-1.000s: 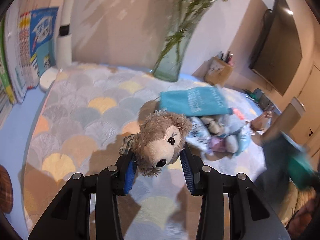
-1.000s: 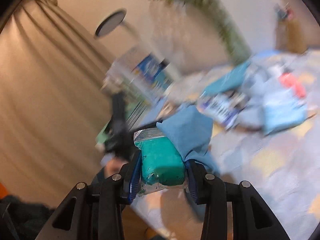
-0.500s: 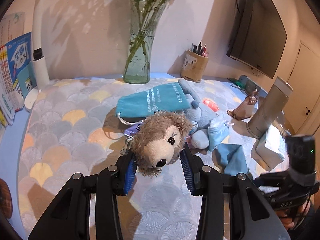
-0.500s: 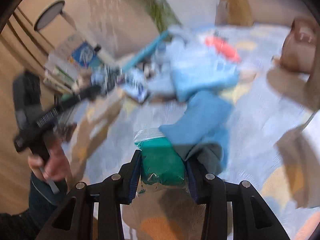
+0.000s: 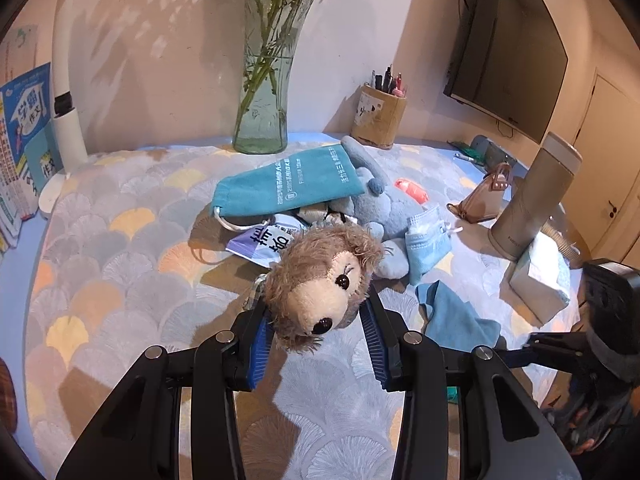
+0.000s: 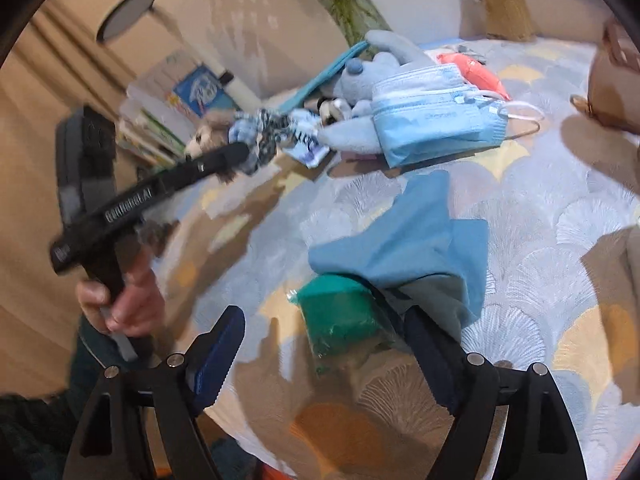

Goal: Organize soft objects
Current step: 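Lift and carry the plush bear and green packet toward the glass bowl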

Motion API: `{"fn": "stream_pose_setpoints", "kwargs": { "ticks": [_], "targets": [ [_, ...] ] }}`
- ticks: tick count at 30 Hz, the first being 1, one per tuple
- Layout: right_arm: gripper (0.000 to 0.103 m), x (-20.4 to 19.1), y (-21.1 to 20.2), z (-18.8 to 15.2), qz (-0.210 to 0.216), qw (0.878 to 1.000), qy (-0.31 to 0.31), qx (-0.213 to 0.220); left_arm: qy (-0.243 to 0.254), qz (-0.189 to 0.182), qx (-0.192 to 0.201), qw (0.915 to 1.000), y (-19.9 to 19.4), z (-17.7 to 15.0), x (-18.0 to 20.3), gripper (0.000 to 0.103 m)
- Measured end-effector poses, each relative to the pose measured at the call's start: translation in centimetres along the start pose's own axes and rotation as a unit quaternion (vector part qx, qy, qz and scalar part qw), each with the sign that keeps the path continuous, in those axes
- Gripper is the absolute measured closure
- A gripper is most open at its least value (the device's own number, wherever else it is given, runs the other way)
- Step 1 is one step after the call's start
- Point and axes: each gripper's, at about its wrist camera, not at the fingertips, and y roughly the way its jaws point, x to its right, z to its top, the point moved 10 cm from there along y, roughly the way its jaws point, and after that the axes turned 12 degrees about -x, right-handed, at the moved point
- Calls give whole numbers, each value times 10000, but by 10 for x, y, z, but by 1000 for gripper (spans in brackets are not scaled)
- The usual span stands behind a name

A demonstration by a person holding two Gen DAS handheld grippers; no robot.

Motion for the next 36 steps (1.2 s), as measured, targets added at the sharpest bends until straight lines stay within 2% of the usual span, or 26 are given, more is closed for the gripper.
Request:
{"fn": "stream_pose_setpoints", "kwargs": {
  "ticks": [1,3,5,7,11,13,16,19,22,23,25,28,31,36],
  "targets": [
    [22,-7,2,-4,-216,9993,-278,-93,14,13,1,10000,0,-1,0,65],
    [22,-26,3,-20,-269,9946,-935,-357,11,-1,3,10000,-1,-2,-2,65],
    [22,-41,-5,-37,-273,9880,-1485,-329,-15,-14,3,10000,-1,-2,-3,65],
    [22,-49,-12,-40,-228,9861,-1634,-215,-69,-37,-8,10000,1,-3,-5,65],
    [22,-25,-5,-22,-567,9938,-937,-179,-69,-77,-19,9999,3,-4,-2,65],
    [22,-18,7,-14,-490,9964,-643,-268,-37,-79,-20,10000,3,-5,0,65],
    [22,-19,14,0,-601,9969,-489,-115,-1,-28,-2,10000,4,-6,-1,65],
    [27,-23,24,12,-735,9967,-316,-106,50,20,10,10000,2,-6,0,65],
    [50,-28,30,17,-1255,9904,-573,-15,103,30,57,9999,-4,-7,2,65],
    [64,-30,30,16,-1374,9882,-679,9,116,19,74,9999,-8,-7,4,65],
    [65,-39,29,13,-1404,9859,-904,62,118,-99,115,9998,-16,-6,9,65],
    [66,-56,13,12,-1261,9849,-1128,369,98,-488,241,9985,-35,-2,22,65],
    [66,-70,-23,19,-1071,9836,-1203,817,214,-704,448,9963,-57,7,40,65],
    [66,-45,-77,27,-1112,9838,-656,1241,515,-1111,744,9897,-87,23,87,65]
  ]
}}
